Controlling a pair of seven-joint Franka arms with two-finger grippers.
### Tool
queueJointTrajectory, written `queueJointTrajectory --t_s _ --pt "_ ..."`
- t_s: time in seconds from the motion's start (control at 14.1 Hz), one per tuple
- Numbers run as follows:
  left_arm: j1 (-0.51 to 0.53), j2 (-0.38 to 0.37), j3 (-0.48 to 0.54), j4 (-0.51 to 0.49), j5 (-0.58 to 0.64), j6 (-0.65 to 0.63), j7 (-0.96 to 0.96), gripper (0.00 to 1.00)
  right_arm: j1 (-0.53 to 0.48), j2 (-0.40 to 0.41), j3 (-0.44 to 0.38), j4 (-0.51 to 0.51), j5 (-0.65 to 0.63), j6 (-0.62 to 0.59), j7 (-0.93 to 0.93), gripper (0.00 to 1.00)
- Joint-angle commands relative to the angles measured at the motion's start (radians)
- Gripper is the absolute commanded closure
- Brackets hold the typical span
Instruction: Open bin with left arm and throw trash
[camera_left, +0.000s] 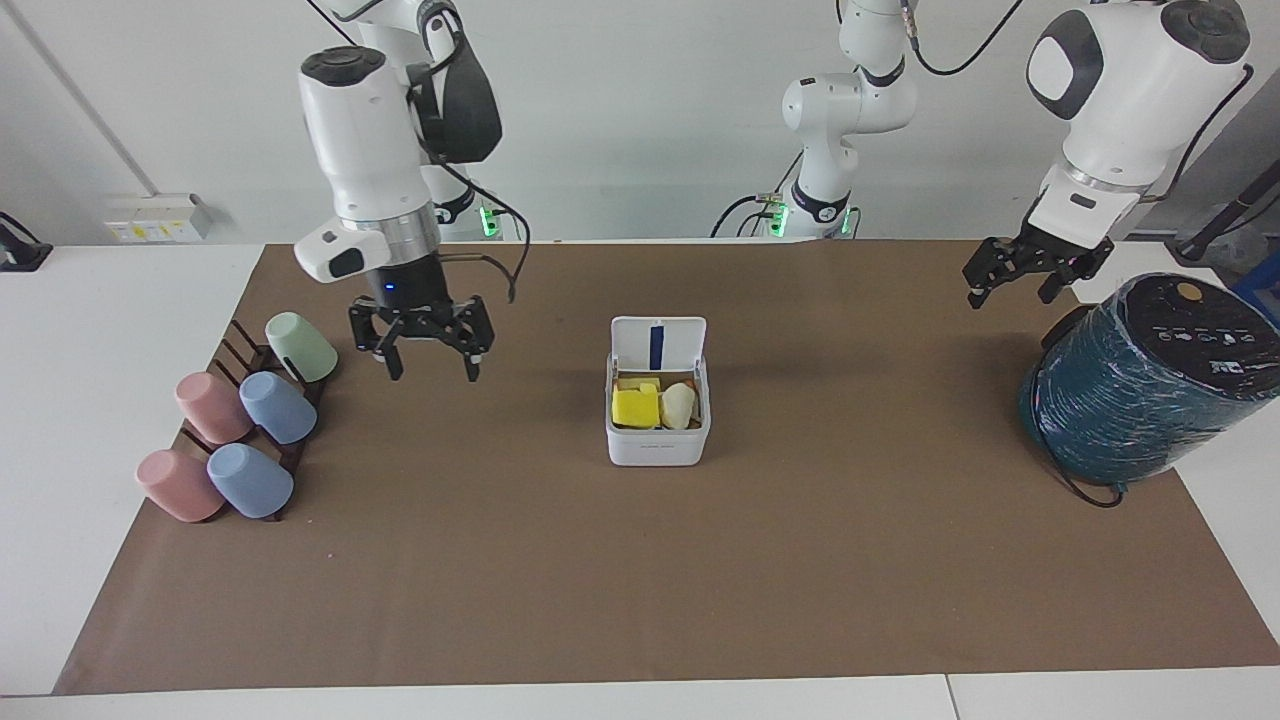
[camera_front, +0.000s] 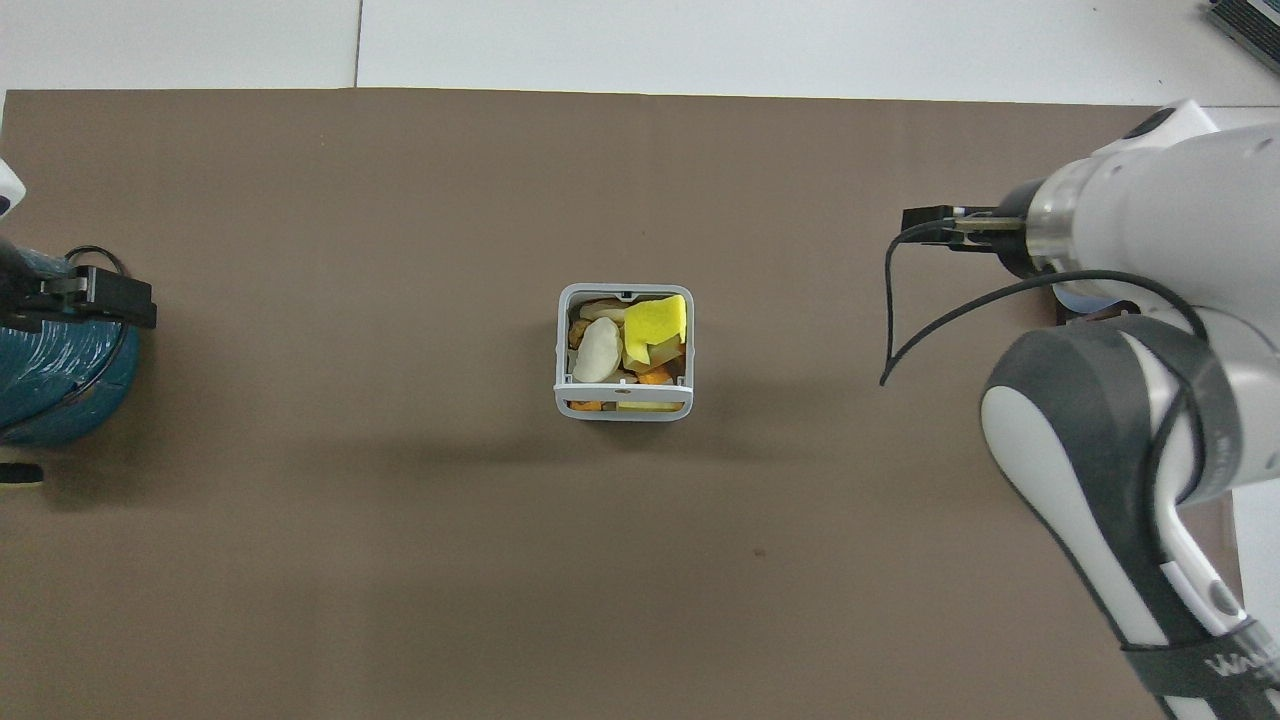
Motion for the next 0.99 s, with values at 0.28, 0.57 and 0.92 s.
queueJointTrajectory --t_s 0.28,0.57,0.92 --pt "0.008 -0.046 -0.006 -0.071 0.015 0.033 -0.004 0.00 -0.112 -0.057 0.013 0.237 0.047 -0.495 -0.089 0.00" --pt "0.003 -0.046 -0.006 -0.071 0.015 0.033 -0.007 0.00 -0.124 -0.060 0.016 0.201 0.041 -0.508 -0.112 0.00" --pt "0.006 -0.046 -0.006 -0.073 0.015 0.038 -0.001 0.00 -0.133 -0.058 0.015 0.213 0.039 -0.531 -0.157 0.00"
